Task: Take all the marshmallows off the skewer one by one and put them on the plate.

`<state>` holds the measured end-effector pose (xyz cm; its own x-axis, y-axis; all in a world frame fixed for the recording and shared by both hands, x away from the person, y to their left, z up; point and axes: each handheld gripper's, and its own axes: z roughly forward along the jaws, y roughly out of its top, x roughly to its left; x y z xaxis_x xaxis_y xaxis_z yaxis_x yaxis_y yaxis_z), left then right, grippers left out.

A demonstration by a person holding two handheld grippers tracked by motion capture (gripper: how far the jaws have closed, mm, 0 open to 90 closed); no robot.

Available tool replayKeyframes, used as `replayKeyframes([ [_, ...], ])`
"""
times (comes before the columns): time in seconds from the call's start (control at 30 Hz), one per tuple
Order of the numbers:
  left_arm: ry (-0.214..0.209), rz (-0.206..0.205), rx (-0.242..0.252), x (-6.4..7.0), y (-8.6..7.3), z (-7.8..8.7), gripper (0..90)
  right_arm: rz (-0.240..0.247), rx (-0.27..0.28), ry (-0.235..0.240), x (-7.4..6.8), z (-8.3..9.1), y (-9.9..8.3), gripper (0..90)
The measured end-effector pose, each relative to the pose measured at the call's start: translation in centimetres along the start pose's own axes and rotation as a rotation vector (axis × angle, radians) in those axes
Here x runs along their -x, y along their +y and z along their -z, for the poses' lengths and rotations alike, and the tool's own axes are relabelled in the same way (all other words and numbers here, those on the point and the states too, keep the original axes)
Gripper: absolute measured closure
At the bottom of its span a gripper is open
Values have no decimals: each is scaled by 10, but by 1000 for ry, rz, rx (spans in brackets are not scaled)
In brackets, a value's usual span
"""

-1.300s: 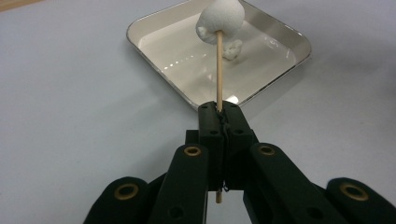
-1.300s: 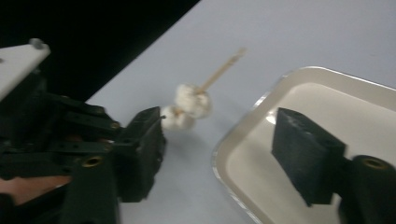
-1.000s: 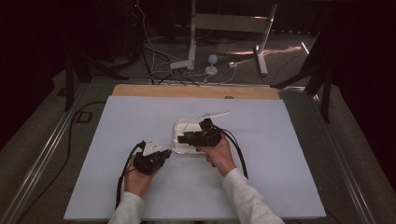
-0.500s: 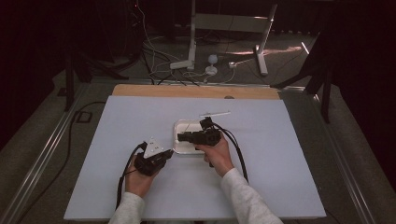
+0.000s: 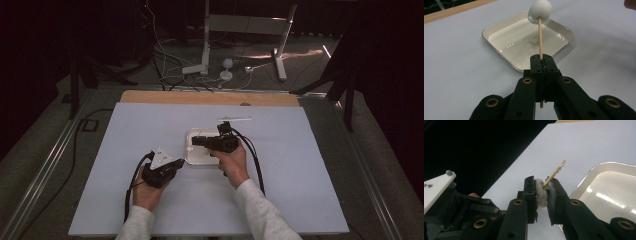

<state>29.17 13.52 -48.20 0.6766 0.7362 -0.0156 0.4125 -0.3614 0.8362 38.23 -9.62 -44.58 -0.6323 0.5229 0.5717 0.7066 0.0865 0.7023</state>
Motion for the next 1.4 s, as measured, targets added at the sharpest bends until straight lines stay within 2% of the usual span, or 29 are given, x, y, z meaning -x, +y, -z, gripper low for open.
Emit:
replayKeyframes([
  [0.13, 30, -12, 0, 4, 0, 0, 900, 14, 9, -4, -3, -1, 0, 772],
  [0.17, 29, -4, 3, 3, 0, 0, 900, 18, 1, -2, -3, -2, 0, 761],
  [0.2, 25, -5, 10, 3, 0, 1, 900, 23, -35, 10, -3, -3, -1, 732],
  [0.27, 34, -17, 11, 6, 2, 0, 900, 27, -44, 9, -3, -5, -3, 729],
  [0.43, 31, -13, 12, 7, 0, -1, 900, -12, -55, 28, -2, -7, -3, 754],
  [0.53, 24, -20, 9, 8, 1, -2, 900, -16, -57, 22, -2, -7, -3, 785],
  [0.67, 32, -23, 21, 6, 0, -1, 900, -24, -2, -3, -2, -3, 0, 803],
  [1.17, 42, -43, 27, 6, 0, 4, 900, -82, 63, 5, 2, 4, 3, 811],
  [1.3, 64, -57, 16, 6, 0, 5, 900, -96, 66, 13, 4, 3, 3, 812],
  [1.4, 80, -53, 14, 7, 0, 5, 900, -94, 68, 15, 3, 2, 3, 808],
])
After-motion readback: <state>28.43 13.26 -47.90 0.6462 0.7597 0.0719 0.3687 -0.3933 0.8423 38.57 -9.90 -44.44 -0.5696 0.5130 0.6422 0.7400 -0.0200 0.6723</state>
